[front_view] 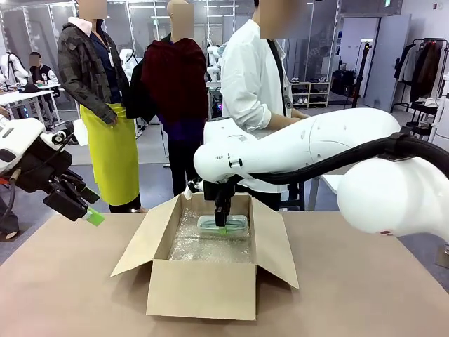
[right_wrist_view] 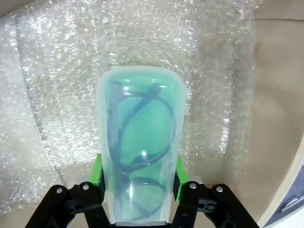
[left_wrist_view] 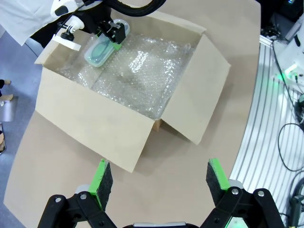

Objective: Pack the glasses set securely to prepare it for shipping.
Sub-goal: Place the Glasses case inside the Package Box.

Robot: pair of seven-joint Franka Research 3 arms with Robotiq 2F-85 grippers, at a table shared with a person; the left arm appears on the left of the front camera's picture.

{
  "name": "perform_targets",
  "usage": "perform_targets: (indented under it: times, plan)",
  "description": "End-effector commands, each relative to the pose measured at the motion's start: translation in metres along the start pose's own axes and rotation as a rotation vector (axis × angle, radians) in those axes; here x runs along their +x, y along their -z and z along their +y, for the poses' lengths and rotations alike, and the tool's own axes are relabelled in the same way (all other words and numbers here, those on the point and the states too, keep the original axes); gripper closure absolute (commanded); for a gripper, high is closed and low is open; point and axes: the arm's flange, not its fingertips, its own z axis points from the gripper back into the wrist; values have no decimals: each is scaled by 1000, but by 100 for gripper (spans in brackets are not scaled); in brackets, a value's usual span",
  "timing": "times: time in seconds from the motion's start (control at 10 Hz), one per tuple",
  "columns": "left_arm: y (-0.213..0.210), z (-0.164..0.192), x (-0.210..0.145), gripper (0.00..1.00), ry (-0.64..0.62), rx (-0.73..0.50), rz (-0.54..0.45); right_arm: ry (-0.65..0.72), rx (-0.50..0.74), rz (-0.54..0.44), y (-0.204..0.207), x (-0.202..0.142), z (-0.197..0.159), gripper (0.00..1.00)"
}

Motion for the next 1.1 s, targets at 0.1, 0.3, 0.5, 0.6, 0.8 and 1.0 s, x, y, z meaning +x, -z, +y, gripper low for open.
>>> perform_targets:
  times: [0.1, 0.3, 0.5, 0.6, 0.8, 1.0]
  plan:
    - [-2, 1, -2, 0, 19, -21, -11, 17, 1, 20, -7, 12, -11, 17]
    - [-2, 1, -2, 0, 19, -21, -11, 18, 6, 15, -9, 11, -12, 0]
    - [-2, 1, -2, 0, 19, -21, -11, 20, 0, 2, -13, 11, -8, 0]
    - [-2, 1, -2, 0, 19, -21, -11, 12, 14, 6, -18, 7, -5, 0]
    - [-2, 1, -2, 0, 19, -21, -11, 11, 0, -6, -8, 1, -8, 0]
    - [-2, 1, -2, 0, 19, -21, -11, 11, 0, -6, -8, 1, -8, 0]
